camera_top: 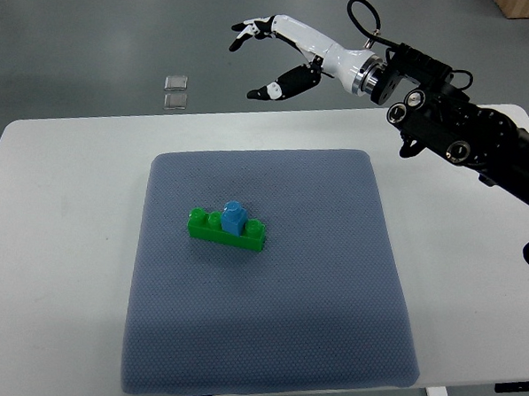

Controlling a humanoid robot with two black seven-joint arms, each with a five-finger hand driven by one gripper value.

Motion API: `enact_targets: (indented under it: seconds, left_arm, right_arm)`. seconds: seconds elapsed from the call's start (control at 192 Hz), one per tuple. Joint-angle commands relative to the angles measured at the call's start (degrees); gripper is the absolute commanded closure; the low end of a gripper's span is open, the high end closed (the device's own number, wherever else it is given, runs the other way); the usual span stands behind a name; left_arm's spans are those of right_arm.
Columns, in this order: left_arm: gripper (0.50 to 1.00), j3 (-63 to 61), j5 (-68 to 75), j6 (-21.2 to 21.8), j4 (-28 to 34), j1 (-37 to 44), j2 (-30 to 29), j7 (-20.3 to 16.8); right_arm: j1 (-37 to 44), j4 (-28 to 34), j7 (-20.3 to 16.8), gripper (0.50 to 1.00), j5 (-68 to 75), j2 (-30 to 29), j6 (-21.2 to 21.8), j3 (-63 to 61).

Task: Stack blue block on green block with right hand

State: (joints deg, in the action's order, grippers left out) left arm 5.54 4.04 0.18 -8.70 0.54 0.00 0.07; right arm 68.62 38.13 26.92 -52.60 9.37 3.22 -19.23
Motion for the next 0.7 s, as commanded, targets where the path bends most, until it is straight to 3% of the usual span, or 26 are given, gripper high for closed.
enact_targets:
  seconds: [0.0,0.286,0.697]
  left_arm:
    - [0.500,0.0,0.0,0.0,0.0,0.0,0.0,0.0]
    - [0.500,0.0,0.0,0.0,0.0,0.0,0.0,-0.1]
    - [0.500,0.0,0.0,0.0,0.0,0.0,0.0,0.0]
  right_arm:
    - [-0.2,-2.4,-1.6,0.589,11.1,-0.5,-0.2,-2.0]
    - [-5.6,-10.1,-2.2,0.589,40.2,-2.8,-0.1,-4.2]
    - [-13.2,-10.4,-8.2,0.589,63.7,-5.8,0.3,-4.9]
